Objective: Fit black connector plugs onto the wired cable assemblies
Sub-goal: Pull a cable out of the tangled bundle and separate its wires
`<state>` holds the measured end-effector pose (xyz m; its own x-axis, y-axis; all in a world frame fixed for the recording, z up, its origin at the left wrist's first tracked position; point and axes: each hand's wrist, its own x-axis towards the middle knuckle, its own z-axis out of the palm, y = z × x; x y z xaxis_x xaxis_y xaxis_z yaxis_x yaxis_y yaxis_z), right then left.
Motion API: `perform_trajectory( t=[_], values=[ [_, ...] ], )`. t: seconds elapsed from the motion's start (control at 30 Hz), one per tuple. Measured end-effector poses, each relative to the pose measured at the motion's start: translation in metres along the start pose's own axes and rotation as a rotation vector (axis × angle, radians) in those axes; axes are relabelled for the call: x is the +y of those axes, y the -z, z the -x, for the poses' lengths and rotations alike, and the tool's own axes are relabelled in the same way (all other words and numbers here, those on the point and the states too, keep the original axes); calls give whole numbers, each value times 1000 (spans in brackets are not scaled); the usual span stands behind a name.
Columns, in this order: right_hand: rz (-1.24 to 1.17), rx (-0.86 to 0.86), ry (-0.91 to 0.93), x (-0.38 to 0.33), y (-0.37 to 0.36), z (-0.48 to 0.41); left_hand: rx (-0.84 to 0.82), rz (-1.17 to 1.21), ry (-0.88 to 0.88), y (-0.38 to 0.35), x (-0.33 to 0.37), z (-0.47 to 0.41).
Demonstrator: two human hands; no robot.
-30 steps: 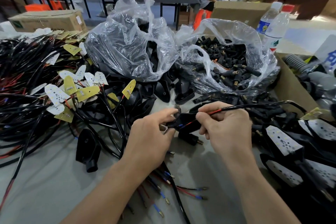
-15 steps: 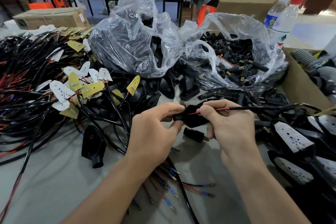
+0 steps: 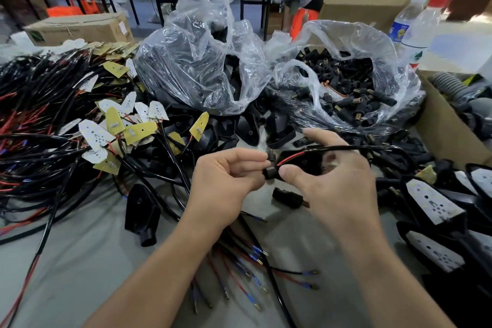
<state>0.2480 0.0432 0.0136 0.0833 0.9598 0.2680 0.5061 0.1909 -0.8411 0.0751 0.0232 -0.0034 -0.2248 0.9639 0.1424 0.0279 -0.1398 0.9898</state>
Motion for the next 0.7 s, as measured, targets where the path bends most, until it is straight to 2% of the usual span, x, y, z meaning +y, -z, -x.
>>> perform_trajectory(
  t=[0.1, 0.2, 0.27, 0.37, 0.5, 0.53, 0.6, 0.7],
  values=[
    [-75, -234, 0, -1, 5, -1, 25, 138, 94, 3, 2, -2],
    [37, -229, 100, 2, 2, -1, 6, 235, 167, 5, 3, -4],
    [-28, -242, 45, 3, 4, -3, -15, 273, 187, 6, 4, -5],
    [-325, -285, -65, 3, 6, -3, -22, 282, 192, 8, 6, -5],
    [-1043, -280, -266, 0, -9, 1, -26, 337, 194, 5, 8, -3],
    [-1109, -328, -298, -1, -13, 2, -38, 330, 196, 4, 9, -2],
    [-1088, -437, -321, -3, -17, 4, -56, 271, 211, 3, 9, 0],
    [-1027, -474, -290, 0, -17, 1, -26, 227, 264, 6, 9, -2]
  ],
)
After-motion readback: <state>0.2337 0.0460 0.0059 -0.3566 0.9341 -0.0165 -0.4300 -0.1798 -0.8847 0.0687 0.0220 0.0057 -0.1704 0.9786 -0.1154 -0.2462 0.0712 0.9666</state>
